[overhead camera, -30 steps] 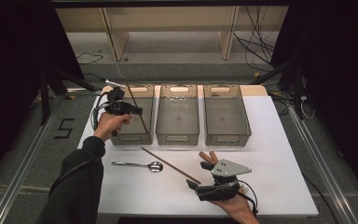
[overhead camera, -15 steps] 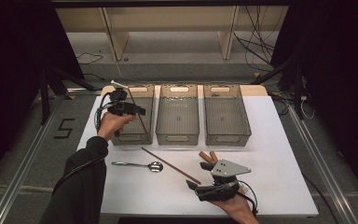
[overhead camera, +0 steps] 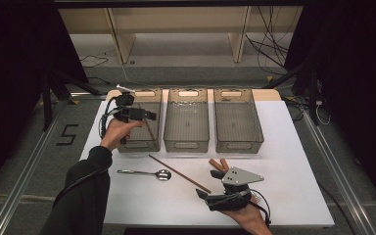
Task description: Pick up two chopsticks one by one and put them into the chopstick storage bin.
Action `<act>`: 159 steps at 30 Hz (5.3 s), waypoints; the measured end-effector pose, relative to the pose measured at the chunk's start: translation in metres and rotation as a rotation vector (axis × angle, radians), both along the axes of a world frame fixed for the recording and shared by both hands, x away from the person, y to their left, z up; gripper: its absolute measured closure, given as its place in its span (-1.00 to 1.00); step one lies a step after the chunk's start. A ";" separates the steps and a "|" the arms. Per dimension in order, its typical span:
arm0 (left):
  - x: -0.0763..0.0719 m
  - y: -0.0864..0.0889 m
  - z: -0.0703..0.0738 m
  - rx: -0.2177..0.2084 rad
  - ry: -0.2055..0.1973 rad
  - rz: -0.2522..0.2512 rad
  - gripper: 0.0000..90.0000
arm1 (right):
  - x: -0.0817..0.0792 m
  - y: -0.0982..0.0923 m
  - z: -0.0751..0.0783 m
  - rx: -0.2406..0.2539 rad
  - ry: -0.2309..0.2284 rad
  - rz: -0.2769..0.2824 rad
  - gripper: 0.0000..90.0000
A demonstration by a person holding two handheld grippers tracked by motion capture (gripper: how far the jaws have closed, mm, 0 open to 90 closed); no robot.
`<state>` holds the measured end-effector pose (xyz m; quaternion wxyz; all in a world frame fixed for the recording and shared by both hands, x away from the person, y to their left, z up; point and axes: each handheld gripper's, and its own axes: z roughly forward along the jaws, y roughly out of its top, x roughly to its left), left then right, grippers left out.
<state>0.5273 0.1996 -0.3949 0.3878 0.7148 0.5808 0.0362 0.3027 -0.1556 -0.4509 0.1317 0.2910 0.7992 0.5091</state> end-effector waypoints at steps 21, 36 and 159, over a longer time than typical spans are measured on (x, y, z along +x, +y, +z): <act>-0.109 0.012 -0.006 -0.121 -0.207 -0.059 -0.60 | 0.012 0.015 -0.001 -0.126 0.077 0.012 -0.36; -0.147 0.008 -0.045 -0.172 -0.237 -0.120 -0.62 | 0.048 0.038 0.000 -0.226 0.177 -0.003 -0.17; -0.185 -0.024 -0.075 -0.561 -0.105 -0.131 0.60 | 0.027 0.082 0.016 -0.211 -0.019 0.192 0.89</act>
